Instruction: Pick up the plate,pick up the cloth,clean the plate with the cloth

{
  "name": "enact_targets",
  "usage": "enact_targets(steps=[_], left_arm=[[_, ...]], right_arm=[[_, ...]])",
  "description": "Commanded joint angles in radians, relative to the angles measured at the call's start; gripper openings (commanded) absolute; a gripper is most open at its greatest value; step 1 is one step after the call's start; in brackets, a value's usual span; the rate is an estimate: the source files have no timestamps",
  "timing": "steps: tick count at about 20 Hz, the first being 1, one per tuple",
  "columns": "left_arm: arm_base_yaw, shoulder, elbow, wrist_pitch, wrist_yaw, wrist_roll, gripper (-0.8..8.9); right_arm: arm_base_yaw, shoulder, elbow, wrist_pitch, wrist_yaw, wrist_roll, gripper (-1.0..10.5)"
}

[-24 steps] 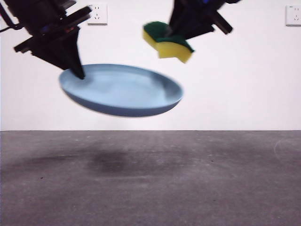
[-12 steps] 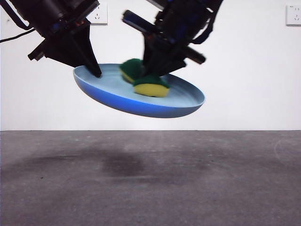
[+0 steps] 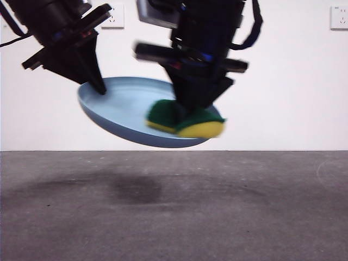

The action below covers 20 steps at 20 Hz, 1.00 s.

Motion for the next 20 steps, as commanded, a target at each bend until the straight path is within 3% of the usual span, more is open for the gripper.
enact_targets(steps=[1, 5, 7, 10, 13, 15, 20], left_arm=[[0.002, -0.005, 0.003, -0.037, 0.024, 0.026, -0.08], [-0.002, -0.005, 0.003, -0.056, 0.097, 0.042, -0.08], [-0.008, -0.005, 0.003, -0.048, 0.127, 0.042, -0.08], [-0.013, -0.005, 0.003, -0.03, 0.128, 0.041, -0.08], [-0.013, -0.005, 0.003, -0.013, 0.126, 0.037, -0.08], [-0.012, -0.005, 0.003, 0.009, 0.123, 0.031, -0.08], [-0.011, -0.005, 0.003, 0.052, 0.053, 0.011, -0.08]], right_arm=[[-0.048, 0.014, -0.011, 0.046, 0.112, -0.016, -0.2], [-0.081, 0.014, -0.011, 0.212, 0.095, -0.007, -0.2], [-0.083, 0.014, -0.011, 0.298, 0.045, -0.007, -0.2], [-0.082, 0.014, -0.011, 0.404, -0.12, -0.005, -0.2], [-0.072, 0.016, -0.011, 0.449, -0.281, 0.043, -0.2], [-0.039, 0.018, -0.011, 0.438, -0.367, 0.072, -0.2], [0.037, 0.018, -0.011, 0.179, -0.391, 0.032, -0.2]])
